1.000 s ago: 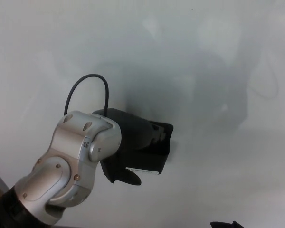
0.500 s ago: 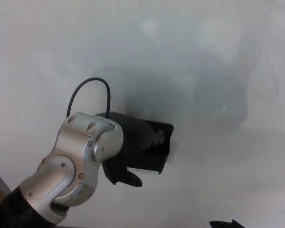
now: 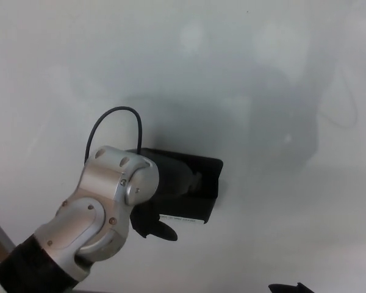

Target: A magnetic marker holder is on the left hand side of the white board, the robot put the index and middle finger into the opening of the container and pull off the magnetic holder and hand it to a human on the left hand side.

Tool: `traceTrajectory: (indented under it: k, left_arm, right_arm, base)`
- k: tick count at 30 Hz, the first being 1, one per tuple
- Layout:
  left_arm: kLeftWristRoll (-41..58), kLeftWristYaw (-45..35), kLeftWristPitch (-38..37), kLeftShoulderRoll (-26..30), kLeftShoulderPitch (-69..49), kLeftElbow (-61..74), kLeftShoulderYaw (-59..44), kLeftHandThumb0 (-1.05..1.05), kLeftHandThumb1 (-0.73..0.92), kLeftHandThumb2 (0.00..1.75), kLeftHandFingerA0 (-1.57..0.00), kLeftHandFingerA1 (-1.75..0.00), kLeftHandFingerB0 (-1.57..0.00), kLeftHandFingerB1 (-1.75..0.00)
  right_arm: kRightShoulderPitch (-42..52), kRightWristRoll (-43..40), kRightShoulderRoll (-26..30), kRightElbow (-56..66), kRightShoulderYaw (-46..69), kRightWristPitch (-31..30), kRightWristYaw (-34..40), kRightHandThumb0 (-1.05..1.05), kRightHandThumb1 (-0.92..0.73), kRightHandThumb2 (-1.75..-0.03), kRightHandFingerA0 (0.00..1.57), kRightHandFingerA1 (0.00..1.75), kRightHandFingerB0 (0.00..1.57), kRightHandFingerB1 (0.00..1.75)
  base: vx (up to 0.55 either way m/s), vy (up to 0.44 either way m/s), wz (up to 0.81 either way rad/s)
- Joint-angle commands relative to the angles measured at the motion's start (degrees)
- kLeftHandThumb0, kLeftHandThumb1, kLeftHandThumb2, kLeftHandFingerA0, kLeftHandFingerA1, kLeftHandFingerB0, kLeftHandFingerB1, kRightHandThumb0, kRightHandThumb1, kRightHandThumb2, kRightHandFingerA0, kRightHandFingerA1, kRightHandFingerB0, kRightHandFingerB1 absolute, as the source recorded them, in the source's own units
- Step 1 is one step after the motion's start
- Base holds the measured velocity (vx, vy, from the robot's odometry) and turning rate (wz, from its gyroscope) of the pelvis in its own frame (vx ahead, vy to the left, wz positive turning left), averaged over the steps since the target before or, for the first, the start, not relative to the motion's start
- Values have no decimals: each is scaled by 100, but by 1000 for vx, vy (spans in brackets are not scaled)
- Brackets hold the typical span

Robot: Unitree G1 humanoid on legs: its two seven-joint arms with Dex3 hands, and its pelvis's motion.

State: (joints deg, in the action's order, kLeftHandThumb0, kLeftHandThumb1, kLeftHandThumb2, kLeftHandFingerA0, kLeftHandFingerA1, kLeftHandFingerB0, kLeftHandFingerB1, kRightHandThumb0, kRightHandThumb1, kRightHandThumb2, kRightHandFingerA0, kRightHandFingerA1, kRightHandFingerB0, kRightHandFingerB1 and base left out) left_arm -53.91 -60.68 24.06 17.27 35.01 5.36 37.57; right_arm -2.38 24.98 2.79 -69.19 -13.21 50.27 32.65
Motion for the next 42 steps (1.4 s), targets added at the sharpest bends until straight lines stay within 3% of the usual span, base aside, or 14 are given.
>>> traceTrajectory:
  k: [1, 14, 16, 20, 23, 27, 30, 31, 32, 33, 36, 37, 40, 42]
  left_arm:
    - [-240, 401, -151, -42, 231, -429, 121, -65, 57, 90, -1, -28, 0, -22]
    - [-203, 703, -121, -617, 517, -1243, 441, -55, 71, 69, -9, -31, -5, -17]
    - [-185, 843, -232, -734, 584, -1475, 525, -31, 54, 103, -3, -49, 0, -48]
    - [-119, 1054, -405, -871, 642, -1759, 611, -54, 57, 79, -52, -55, -6, -29]
    - [-25, 1102, -568, -941, 666, -1871, 662, -14, 69, 60, -68, -64, -18, -28]
    - [-121, 989, -820, -973, 876, -2238, 934, 5, 77, 62, -57, -54, -57, -44]
    - [-401, 1103, -1186, -662, 894, -2128, 1256, 7, 75, 61, -60, -64, -49, -44]
    - [-432, 1153, -1284, -563, 920, -2137, 1333, 10, 76, 62, -61, -67, -47, -43]
    - [-432, 1172, -1309, -526, 940, -2151, 1373, 10, 76, 62, -61, -67, -47, -43]
    - [-447, 1230, -1357, -434, 929, -2131, 1405, 9, 75, 63, -63, -81, -48, -45]
    - [-567, 1045, -1305, -295, 995, -2149, 1557, 0, 75, 62, -62, -63, -59, -44]
    - [-518, 1014, -1373, -159, 1025, -2132, 1541, 1, 75, 62, -68, -73, -58, -45]
    - [-434, 708, -1369, -19, 1156, -2151, 1502, -2, 78, 63, -64, -72, -57, -44]
    - [-318, 271, -1430, 58, 1323, -2246, 1509, -6, 79, 63, -58, -74, -54, -45]
  right_arm:
    - [-10, -21, 71, 0, 16, -55, 9, -48, -64, -59, 84, 64, 55, 55]
    - [-23, -12, 78, 45, 23, -74, -5, -48, -64, -60, 83, 66, 56, 56]
    - [-34, 3, 78, 37, 20, -87, 15, -46, -64, -59, 84, 66, 56, 57]
    - [-56, 25, 60, 50, 2, -106, 20, -46, -63, -59, 85, 67, 56, 56]
    - [-67, 41, 49, 60, -11, -135, 37, -46, -63, -59, 86, 68, 57, 56]
    - [-84, 25, 60, 67, -2, -88, 3, -47, -63, -59, 86, 67, 56, 55]
    - [-92, 63, 88, 86, -28, -87, 8, -48, -63, -59, 87, 66, 55, 55]
    - [-108, 60, 84, 91, -25, -101, 6, -49, -51, -92, 85, 78, 51, 66]
    - [-115, 56, 81, 93, -23, -108, 4, -49, -51, -92, 85, 78, 51, 66]
    - [-117, 37, 86, 107, -13, -106, -33, -47, -63, -59, 89, 68, 54, 54]
    - [-110, 36, 97, 132, -14, -120, -61, -47, -63, -59, 89, 68, 54, 54]
    - [-140, 67, 102, 128, -31, -104, -28, -51, -52, -91, 84, 77, 50, 65]
    - [-186, 67, 95, 108, -33, -102, -31, -47, -63, -59, 89, 69, 54, 55]
    - [-217, 75, 95, 103, -39, -92, -20, -51, -52, -92, 83, 77, 50, 65]
  base:
    - [0, 0, 0]
    - [0, 0, 0]
    - [0, 0, 0]
    - [0, 0, 0]
    - [0, 0, 0]
    - [0, 0, 0]
    - [0, 0, 0]
    - [0, 0, 0]
    - [0, 0, 0]
    - [0, 0, 0]
    - [0, 0, 0]
    - [0, 0, 0]
    - [0, 0, 0]
    - [0, 0, 0]
